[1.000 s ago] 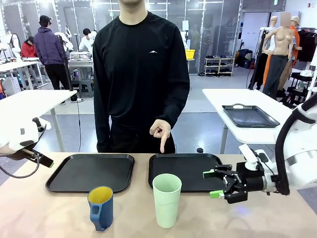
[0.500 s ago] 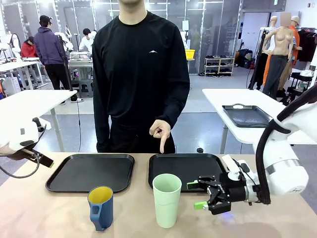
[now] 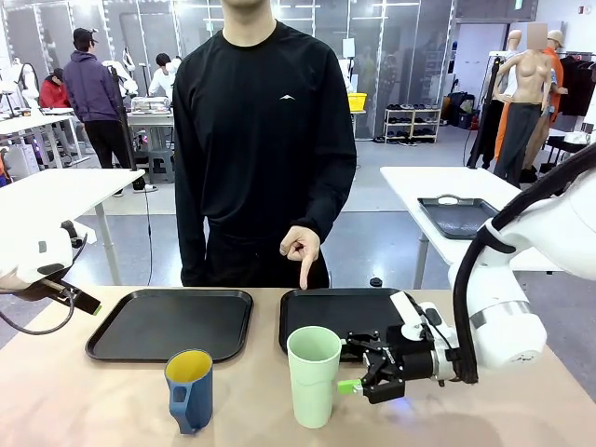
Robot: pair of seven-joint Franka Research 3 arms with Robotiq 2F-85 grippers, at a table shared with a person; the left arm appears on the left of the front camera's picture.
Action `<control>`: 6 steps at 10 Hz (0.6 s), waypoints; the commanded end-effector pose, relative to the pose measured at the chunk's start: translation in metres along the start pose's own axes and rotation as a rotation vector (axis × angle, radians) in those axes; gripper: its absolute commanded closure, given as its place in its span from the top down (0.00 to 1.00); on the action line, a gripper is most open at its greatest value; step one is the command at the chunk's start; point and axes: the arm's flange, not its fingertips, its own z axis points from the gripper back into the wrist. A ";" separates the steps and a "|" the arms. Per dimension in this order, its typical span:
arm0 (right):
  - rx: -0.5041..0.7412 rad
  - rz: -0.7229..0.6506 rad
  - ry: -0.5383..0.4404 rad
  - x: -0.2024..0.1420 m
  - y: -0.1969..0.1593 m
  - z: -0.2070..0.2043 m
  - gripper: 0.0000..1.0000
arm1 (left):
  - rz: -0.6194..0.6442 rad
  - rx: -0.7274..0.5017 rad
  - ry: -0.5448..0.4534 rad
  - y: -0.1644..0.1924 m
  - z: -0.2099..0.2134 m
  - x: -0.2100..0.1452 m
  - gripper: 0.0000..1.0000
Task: Sort and store the cups by type.
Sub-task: Pick up the Reusable plastic cup.
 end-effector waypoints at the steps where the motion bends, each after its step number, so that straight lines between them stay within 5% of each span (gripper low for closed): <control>1: -0.029 0.052 0.007 -0.016 0.003 -0.014 1.00 | -0.005 0.004 -0.002 0.001 0.000 0.000 1.00; 6: -0.001 0.032 0.003 -0.026 0.008 -0.036 1.00 | -0.005 0.004 -0.002 0.001 0.000 0.000 1.00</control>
